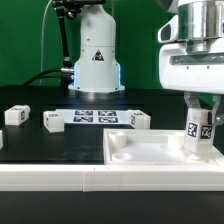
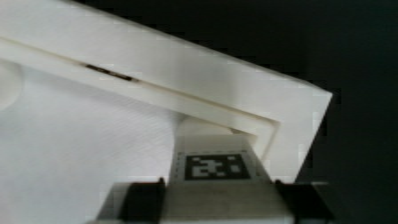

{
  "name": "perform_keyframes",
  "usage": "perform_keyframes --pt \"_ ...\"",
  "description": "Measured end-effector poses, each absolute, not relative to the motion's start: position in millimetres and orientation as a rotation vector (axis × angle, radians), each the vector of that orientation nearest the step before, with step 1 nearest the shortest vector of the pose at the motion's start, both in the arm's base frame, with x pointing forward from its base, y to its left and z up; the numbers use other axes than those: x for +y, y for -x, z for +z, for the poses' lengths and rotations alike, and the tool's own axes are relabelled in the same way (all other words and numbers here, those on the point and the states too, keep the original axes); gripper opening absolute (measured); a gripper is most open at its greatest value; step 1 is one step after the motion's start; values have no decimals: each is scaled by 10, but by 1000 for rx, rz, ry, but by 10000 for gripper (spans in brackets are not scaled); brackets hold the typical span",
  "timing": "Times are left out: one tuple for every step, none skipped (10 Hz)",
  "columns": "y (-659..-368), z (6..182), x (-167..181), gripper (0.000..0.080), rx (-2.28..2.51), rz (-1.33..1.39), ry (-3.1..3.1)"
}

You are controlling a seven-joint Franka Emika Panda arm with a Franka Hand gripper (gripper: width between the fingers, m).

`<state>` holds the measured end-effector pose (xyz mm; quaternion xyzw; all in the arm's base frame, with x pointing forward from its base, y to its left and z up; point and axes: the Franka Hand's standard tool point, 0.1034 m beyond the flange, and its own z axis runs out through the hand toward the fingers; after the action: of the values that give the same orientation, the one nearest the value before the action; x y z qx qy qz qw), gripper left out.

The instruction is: Assemble one leg

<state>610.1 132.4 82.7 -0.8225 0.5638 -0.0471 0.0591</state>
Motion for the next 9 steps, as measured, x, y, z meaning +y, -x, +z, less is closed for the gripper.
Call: perform_keyframes --pt "-6102 827 1321 294 1676 -145 2513" --pt "-6104 828 1317 474 1658 -147 2526" --pt "-6121 833 1272 591 1529 -162 2610" --pt "-6119 834 1249 631 1374 -161 2712" --pt "-6119 838 1245 631 1212 -153 2801" --pt "-6129 845 1250 645 1077 -158 2860" --pt "-6131 839 1237 645 919 -149 2925" --pt "-6144 832 1237 645 788 -143 2975" --pt "-6170 824 1250 648 603 -149 3043"
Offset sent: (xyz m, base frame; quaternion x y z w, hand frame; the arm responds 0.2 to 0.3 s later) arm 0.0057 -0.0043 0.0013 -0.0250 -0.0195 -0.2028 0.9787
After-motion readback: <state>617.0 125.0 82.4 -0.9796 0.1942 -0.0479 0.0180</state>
